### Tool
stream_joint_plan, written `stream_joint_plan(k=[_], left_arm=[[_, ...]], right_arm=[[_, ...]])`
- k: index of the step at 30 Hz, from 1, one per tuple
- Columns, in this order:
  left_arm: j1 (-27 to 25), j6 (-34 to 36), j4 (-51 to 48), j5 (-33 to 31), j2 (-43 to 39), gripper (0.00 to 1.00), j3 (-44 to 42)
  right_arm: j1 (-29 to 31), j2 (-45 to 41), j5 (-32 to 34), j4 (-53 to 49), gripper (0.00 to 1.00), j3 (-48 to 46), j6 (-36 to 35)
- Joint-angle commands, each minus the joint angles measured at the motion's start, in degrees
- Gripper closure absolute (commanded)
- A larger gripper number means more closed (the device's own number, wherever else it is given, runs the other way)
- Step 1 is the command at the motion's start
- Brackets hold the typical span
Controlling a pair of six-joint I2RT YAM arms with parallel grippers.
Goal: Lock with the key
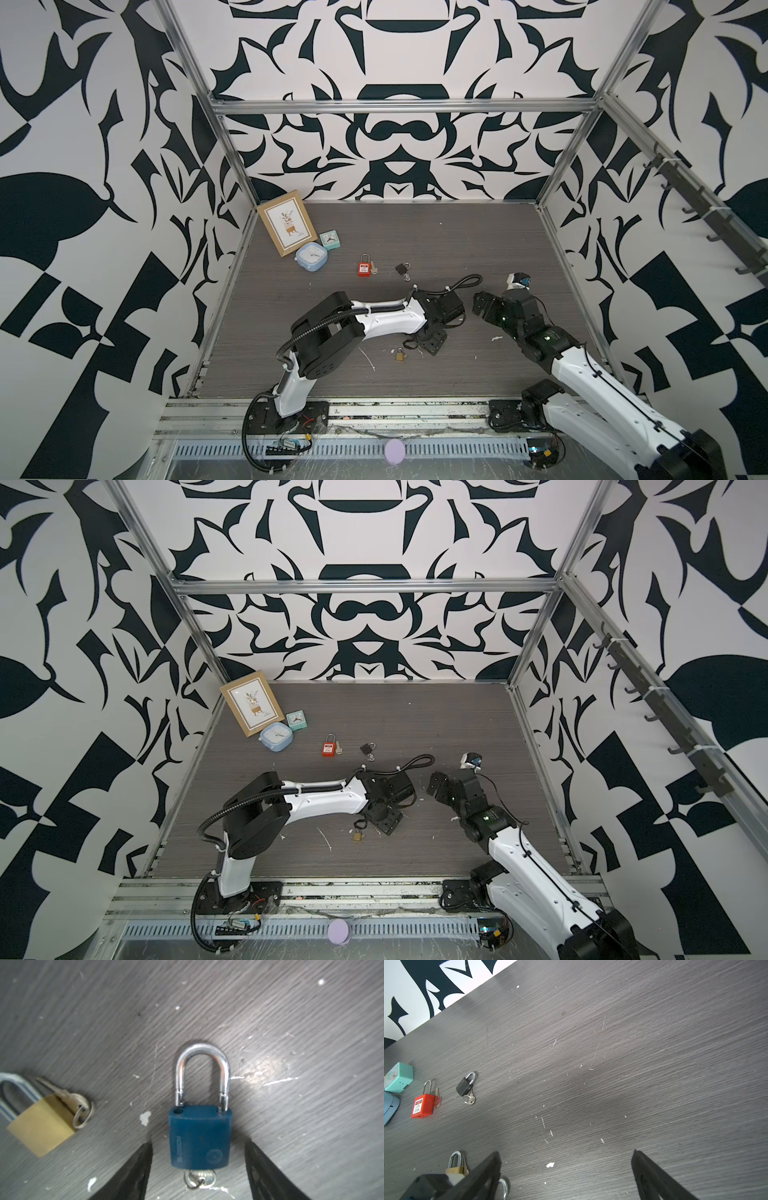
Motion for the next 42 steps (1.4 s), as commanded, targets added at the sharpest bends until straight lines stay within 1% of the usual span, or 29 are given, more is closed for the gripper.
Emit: stream_joint_plan(k=[1, 2, 7, 8, 14, 16, 17, 20, 21, 23, 24, 26, 28, 30, 32, 35, 38, 40, 42], left_arm=[[0.07, 0.39, -0.70, 0.20, 2.67, 0.32, 0.92], [0.18, 0.49, -0.59, 0.19, 2.78, 0.34, 0.90], [0.23, 1.02, 0.42, 0.23, 3.49, 0.39, 0.74], [0.28, 1.14, 0.48, 0.37, 3.61, 0.42, 0.72], [0.49, 1.19, 0.99, 0.20, 3.27, 0.62, 0.05], [0.55, 1.41, 1.61, -0.04, 2.66, 0.72, -0.62], [0.58, 1.79, 2.46, -0.12, 2.06, 0.76, -1.38], [0.65, 5.03, 7.30, -0.18, -1.07, 0.87, -5.10], [0.65, 6.83, 9.54, -1.09, -2.89, 0.92, -6.90], [0.93, 12.25, 15.36, -2.65, -7.04, 1.00, -11.25], [1.30, 15.17, 18.64, -3.53, -9.71, 1.00, -13.74], [2.64, 21.19, 25.30, -2.26, -14.75, 1.00, -18.38], [4.53, 26.63, 30.76, 0.67, -19.50, 1.00, -22.34], [6.73, 32.18, 34.27, 5.42, -23.54, 1.00, -25.37], [8.49, 36.16, 37.09, 9.95, -27.16, 1.00, -28.24], [10.19, 41.05, 42.54, 16.13, -32.51, 1.00, -32.77], [10.57, 44.41, 46.45, 18.75, -35.75, 1.00, -35.41], [10.75, 45.61, 46.05, 19.87, -36.33, 1.00, -35.20], [10.85, 46.24, 44.98, 20.16, -36.18, 1.00, -34.34]], right_arm=[[-0.29, 0.57, 0.08, 1.88, 0.01, 2.31, -0.90], [-0.31, 0.78, 0.07, 1.89, 0.00, 2.40, -0.91], [-0.40, 1.75, 0.07, 2.09, 0.01, 2.80, -1.02], [-0.40, 1.82, 0.03, 2.09, 0.01, 2.83, -1.02], [-0.47, 1.91, 0.09, 2.00, 0.01, 2.80, -1.01], [-0.52, 2.04, 0.04, 2.09, 0.01, 2.80, -1.06], [-0.57, 2.24, -1.80, 1.98, 0.01, 2.90, -1.03], [-0.66, 3.22, -3.52, 1.18, 0.01, 3.59, -1.04], [-0.98, 3.58, -4.86, 0.91, 0.00, 3.94, -1.11], [-1.89, 4.46, -8.76, 0.36, 0.01, 4.92, -1.57], [-2.71, 4.94, -11.34, 0.09, 0.01, 5.40, -1.79], [-4.44, 5.80, -18.01, 0.09, 0.00, 6.28, -2.46], [-6.18, 6.43, -25.38, 0.58, 0.00, 7.01, -3.37], [-7.74, 6.95, -34.24, 1.74, 0.01, 7.62, -4.70], [-8.46, 7.71, -41.50, 2.10, 0.00, 8.59, -6.18], [-8.48, 9.95, -51.07, 2.17, 0.01, 10.14, -7.68], [-8.48, 12.48, -57.46, 3.53, 0.01, 10.67, -6.57], [-8.48, 13.85, -61.19, 6.80, 0.04, 10.38, -4.75], [-7.99, 14.84, -63.41, 8.78, 0.07, 10.61, -3.93]])
